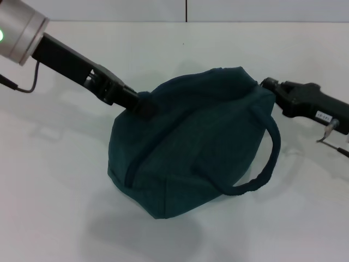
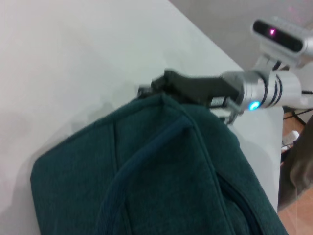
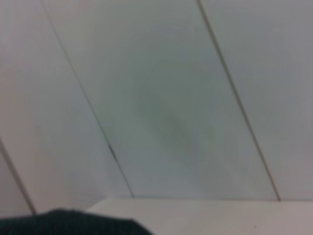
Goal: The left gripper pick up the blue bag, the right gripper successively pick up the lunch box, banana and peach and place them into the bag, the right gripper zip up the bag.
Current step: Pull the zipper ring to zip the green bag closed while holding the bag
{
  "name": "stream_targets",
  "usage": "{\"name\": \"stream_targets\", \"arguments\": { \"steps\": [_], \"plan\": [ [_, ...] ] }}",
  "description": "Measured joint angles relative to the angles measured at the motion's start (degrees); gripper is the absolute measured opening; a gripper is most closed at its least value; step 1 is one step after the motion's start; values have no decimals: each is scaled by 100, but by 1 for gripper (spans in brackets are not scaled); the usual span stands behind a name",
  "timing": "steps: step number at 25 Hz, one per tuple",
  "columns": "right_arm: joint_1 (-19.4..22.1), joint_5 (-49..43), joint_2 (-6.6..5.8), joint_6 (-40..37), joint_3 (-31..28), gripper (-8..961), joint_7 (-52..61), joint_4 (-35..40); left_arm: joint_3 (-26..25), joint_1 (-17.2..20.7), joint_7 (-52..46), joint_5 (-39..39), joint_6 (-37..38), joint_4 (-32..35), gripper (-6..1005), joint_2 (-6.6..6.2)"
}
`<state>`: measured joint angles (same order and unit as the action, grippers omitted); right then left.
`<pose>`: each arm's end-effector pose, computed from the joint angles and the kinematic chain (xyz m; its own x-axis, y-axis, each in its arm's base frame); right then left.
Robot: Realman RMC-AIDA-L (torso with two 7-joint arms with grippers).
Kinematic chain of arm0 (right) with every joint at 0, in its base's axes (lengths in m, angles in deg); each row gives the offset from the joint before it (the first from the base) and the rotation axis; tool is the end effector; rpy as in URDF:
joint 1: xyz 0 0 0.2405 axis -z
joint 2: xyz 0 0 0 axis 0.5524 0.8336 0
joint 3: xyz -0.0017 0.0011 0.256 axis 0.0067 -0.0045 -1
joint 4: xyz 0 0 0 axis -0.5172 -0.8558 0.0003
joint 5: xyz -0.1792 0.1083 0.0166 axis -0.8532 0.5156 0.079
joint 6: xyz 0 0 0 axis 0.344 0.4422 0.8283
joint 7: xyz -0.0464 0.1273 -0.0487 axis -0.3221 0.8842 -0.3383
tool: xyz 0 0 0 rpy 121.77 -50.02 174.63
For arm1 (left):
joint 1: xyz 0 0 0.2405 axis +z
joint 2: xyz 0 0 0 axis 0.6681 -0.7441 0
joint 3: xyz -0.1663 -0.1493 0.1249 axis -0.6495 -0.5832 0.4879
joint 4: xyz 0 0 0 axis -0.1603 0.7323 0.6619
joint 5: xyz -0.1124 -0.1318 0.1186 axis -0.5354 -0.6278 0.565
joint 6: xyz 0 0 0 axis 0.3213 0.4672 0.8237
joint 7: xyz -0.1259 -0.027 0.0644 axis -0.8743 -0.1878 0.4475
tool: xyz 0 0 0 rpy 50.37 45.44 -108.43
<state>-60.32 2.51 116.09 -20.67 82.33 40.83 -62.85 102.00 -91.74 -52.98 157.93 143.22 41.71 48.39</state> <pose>0.2689 0.3478 -0.0320 0.5694 -0.3370 -0.7498 -0.6919 -0.6890 -0.2158 -0.1492 0.3715 0.0617 0.7804 0.6251 -0.0118 0.6197 -0.7709 0.1473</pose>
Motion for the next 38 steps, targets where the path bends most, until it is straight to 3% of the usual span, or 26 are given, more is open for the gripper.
{"name": "stream_targets", "arguments": {
  "steps": [9,14,19,22,27,33,38],
  "plan": [
    [27,25,3,-354,153,69,24,5,-84,-19,150,-2,-23,-34,135,-10],
    [77,66,2,-677,42,70,-2,11,-123,11,148,-4,-192,-24,132,54],
    [81,66,8,-722,44,70,-6,0,-639,-36,290,-112,-236,-3,135,149],
    [109,64,18,-727,70,70,-6,-1,-681,-83,449,-351,-282,0,138,158],
    [178,69,20,-773,61,71,-6,-2,-485,-309,559,-361,-624,14,342,234],
    [209,71,21,-865,52,71,-5,-1,262,-648,456,-157,-953,-111,467,366],
    [238,71,21,-964,66,72,-5,-1,356,-1014,168,499,-1054,-332,571,541]
  ]
}}
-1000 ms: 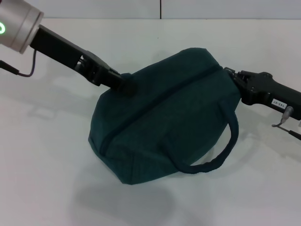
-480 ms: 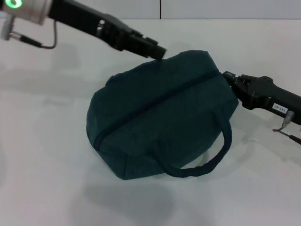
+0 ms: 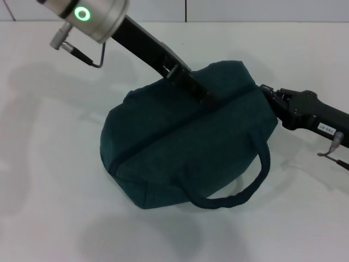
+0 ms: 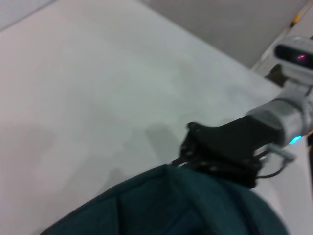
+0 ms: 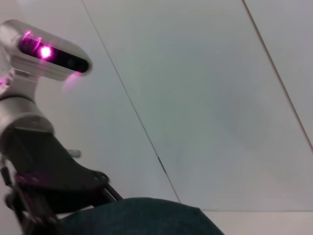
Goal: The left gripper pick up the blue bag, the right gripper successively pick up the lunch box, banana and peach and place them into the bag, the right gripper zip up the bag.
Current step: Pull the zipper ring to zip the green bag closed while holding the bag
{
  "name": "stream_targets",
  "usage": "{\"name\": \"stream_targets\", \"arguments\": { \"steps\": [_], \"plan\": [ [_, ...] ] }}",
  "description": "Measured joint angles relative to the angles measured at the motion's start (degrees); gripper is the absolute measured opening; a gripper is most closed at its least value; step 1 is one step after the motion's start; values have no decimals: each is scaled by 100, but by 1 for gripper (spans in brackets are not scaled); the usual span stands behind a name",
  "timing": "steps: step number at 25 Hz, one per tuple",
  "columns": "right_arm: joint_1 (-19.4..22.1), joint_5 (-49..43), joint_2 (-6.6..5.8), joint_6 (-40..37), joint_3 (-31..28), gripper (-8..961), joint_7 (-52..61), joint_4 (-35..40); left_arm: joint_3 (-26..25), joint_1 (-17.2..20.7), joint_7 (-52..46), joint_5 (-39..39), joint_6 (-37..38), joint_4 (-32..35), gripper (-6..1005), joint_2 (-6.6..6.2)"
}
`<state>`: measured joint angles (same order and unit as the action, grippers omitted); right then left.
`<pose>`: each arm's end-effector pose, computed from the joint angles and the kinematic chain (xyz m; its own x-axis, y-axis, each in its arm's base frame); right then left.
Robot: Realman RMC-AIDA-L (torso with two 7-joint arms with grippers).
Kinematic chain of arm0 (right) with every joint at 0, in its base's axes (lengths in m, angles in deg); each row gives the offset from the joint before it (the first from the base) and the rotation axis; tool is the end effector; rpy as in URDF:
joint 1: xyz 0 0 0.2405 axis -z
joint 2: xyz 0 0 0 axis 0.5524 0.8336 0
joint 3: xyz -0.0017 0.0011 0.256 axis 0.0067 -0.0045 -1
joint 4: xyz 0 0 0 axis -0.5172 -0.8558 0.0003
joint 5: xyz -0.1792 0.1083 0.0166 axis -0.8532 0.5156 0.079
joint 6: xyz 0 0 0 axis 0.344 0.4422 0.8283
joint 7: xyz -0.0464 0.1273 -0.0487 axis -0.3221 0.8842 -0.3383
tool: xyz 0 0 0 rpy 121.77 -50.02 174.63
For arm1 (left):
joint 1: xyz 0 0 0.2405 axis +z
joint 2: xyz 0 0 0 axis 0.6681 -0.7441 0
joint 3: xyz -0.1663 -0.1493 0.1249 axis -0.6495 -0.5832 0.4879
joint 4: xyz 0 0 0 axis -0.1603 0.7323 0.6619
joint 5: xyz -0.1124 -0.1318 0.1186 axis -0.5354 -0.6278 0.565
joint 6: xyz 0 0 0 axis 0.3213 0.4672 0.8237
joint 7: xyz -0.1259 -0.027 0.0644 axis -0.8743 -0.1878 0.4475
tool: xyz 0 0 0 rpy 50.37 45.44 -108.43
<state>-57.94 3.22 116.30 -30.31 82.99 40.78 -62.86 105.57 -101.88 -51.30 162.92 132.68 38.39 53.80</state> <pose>0.2611 0.3231 -0.0304 0.5175 -0.3214 -0.7930 -0.6443 -0.7563 -0.1139 -0.0888 0.3963 0.0077 0.8700 0.4916 -0.0382 0.4931 -0.8663 0.0803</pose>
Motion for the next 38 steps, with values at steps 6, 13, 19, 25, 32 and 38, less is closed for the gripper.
{"name": "stream_targets", "arguments": {
  "steps": [6,13,19,25,32,38],
  "plan": [
    [83,0,-7,-46,-18,72,0,0,6,-134,-17,266,-98,41,665,140],
    [128,-1,-39,-16,-85,73,-1,-42,6,-96,21,240,-101,180,395,152],
    [129,-2,-46,119,-88,74,-14,-56,-21,-74,8,232,-83,178,229,152],
    [78,-44,-32,450,-65,74,-17,-59,-20,-73,15,227,-26,180,171,151],
    [-1,-52,-17,701,-37,75,-17,-69,-31,-75,20,227,0,183,106,148],
    [48,-6,-25,351,-92,75,-17,-71,-62,-45,32,130,-19,248,45,153]
  ]
}}
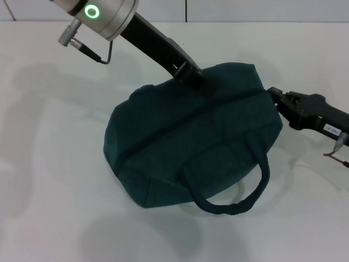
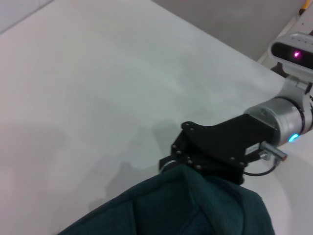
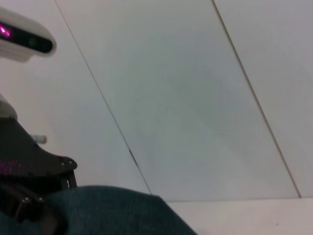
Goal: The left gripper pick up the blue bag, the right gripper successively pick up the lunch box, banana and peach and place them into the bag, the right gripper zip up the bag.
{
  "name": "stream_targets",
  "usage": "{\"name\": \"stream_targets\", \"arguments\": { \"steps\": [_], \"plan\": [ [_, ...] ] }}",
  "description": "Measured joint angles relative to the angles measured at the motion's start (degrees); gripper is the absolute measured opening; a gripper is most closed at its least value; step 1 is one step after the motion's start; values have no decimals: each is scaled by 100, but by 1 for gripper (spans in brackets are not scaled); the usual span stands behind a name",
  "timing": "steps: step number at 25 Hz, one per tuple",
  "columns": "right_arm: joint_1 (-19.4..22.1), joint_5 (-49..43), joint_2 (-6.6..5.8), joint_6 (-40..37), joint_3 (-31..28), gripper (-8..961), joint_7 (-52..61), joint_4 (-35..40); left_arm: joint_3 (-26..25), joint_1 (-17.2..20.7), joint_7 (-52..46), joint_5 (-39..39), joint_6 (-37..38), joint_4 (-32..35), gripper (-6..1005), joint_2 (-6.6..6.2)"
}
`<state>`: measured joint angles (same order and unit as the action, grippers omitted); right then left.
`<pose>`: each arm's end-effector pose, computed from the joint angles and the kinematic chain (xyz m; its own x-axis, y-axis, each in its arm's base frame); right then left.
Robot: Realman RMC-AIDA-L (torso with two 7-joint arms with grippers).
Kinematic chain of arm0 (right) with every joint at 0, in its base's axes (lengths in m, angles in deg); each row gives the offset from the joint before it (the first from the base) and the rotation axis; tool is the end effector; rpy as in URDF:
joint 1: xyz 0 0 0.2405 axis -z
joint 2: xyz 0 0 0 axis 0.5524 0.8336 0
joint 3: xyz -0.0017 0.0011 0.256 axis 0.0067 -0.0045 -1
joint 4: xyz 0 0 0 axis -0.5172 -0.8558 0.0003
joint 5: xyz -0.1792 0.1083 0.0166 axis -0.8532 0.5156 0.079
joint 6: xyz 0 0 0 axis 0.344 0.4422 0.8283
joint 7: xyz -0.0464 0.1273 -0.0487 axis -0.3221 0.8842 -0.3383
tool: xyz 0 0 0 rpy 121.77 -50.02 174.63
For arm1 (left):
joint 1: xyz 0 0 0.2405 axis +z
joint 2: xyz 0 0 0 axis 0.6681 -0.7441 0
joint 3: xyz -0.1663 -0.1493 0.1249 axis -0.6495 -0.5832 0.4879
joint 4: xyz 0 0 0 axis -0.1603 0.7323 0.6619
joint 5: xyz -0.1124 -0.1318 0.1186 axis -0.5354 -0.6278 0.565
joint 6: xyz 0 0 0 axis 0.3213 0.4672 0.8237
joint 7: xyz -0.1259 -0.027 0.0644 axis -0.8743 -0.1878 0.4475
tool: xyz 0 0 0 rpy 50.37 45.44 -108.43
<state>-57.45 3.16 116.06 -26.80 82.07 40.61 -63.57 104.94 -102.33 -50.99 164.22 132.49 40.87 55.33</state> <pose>0.2753 0.3261 -0.0292 0.5227 -0.3405 -0.7816 -0.6919 -0.7050 -0.1556 -0.0791 0.3958 0.0042 0.8885 0.4580 -0.0286 0.4589 -0.8860 0.0662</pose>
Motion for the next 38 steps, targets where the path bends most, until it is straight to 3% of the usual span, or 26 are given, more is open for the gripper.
{"name": "stream_targets", "arguments": {
  "steps": [8,12,16,19,24,27,28,33,35,38],
  "plan": [
    [82,44,-18,11,-529,76,-51,-200,-2,406,252,-265,-313,705,237,27],
    [206,37,-30,-1,-879,248,-167,-232,-2,735,378,-383,-617,1227,370,42],
    [367,43,-40,-296,-1322,354,-271,-213,-17,1648,976,-1278,-1392,2071,532,121],
    [418,19,-86,-781,-1524,416,-325,-191,-158,2063,1232,-2057,-1444,2146,543,99],
    [446,24,-274,-1734,-1553,521,-407,-58,-296,2804,1756,-3550,-916,1885,561,50],
    [397,-56,-435,-2230,-1524,761,-344,139,-319,3224,2174,-4273,-476,1677,572,25],
    [369,-178,-523,-2468,-1518,772,-183,331,-363,3419,2377,-4552,-231,1536,576,15],
    [249,-833,-740,-2803,-1524,814,756,1202,-761,3945,3220,-4938,606,690,594,12],
    [133,-1216,-800,-2854,-1528,815,1211,1537,-822,4103,3745,-4885,816,184,601,7],
    [-150,-1799,-823,-2970,-1525,816,1579,1744,-829,4232,4627,-4704,978,-596,714,-20]
  ]
}}
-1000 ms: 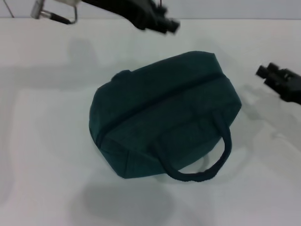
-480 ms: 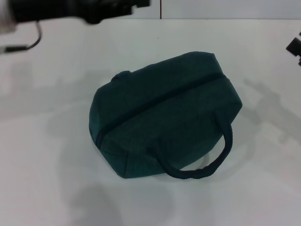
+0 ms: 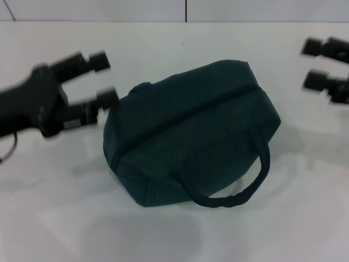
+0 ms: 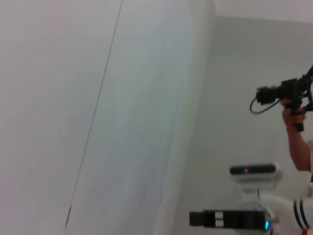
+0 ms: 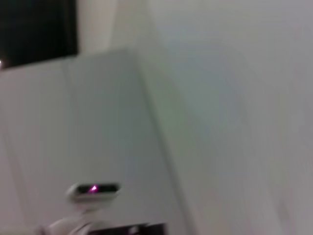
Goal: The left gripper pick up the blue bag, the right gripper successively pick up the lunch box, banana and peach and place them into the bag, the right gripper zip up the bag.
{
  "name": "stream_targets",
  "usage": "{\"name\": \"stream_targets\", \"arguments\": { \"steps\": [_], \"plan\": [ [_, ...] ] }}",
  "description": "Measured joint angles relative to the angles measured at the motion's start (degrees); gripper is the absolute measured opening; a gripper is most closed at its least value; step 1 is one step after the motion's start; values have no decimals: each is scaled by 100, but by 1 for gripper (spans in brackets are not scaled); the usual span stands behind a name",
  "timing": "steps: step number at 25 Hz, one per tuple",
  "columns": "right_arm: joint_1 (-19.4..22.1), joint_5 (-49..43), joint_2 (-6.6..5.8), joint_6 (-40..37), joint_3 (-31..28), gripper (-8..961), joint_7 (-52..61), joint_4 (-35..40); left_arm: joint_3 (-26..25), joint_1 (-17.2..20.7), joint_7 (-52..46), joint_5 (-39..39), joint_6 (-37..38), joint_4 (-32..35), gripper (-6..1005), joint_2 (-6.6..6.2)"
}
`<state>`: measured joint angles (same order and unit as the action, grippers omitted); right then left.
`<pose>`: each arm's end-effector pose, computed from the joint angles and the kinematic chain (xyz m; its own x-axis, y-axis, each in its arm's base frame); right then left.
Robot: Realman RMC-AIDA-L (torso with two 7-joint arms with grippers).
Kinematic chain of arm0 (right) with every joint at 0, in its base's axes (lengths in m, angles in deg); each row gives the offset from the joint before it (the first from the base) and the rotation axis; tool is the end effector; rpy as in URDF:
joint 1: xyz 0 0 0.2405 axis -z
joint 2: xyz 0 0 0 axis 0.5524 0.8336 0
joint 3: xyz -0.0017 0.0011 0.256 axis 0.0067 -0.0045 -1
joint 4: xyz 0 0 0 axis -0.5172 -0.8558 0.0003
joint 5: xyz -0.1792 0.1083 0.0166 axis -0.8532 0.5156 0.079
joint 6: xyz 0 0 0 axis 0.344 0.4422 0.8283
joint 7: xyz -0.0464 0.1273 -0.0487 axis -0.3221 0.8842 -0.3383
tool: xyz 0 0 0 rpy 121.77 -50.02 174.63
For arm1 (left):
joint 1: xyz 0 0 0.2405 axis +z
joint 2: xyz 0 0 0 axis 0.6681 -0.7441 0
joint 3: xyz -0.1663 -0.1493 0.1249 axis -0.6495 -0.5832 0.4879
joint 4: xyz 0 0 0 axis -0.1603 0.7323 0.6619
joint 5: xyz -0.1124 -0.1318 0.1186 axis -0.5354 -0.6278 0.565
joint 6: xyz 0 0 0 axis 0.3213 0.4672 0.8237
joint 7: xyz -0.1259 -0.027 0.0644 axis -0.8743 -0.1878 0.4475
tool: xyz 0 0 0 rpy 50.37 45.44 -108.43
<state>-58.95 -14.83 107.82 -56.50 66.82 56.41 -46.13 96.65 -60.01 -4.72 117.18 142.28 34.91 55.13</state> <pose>0.2197 0.3170 0.0773 0.6135 -0.1861 -0.7675 -0.2816 -0.9595 0.0076 -0.2483 0.2716 0.0660 0.5535 0.1721 0.8148 0.3467 -0.9372 -0.0376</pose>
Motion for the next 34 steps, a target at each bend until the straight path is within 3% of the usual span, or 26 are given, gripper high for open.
{"name": "stream_targets", "arguments": {
  "steps": [4,10,14,19,34],
  "plan": [
    [-424,-883,98,-320,10,821,124,2,43,13,585,267,69,-482,833,35],
    [-712,-1926,490,-302,-7,823,71,-10,62,-10,965,736,157,-576,866,249],
    [-725,-2086,742,-298,-5,824,-163,29,70,-79,1000,996,319,-628,889,274],
    [-697,-2086,776,-289,0,819,-201,5,69,-120,1022,1052,452,-789,887,197],
    [-670,-2085,777,-323,-33,812,-210,-21,75,-81,1034,1038,462,-796,888,222]
  ]
}}
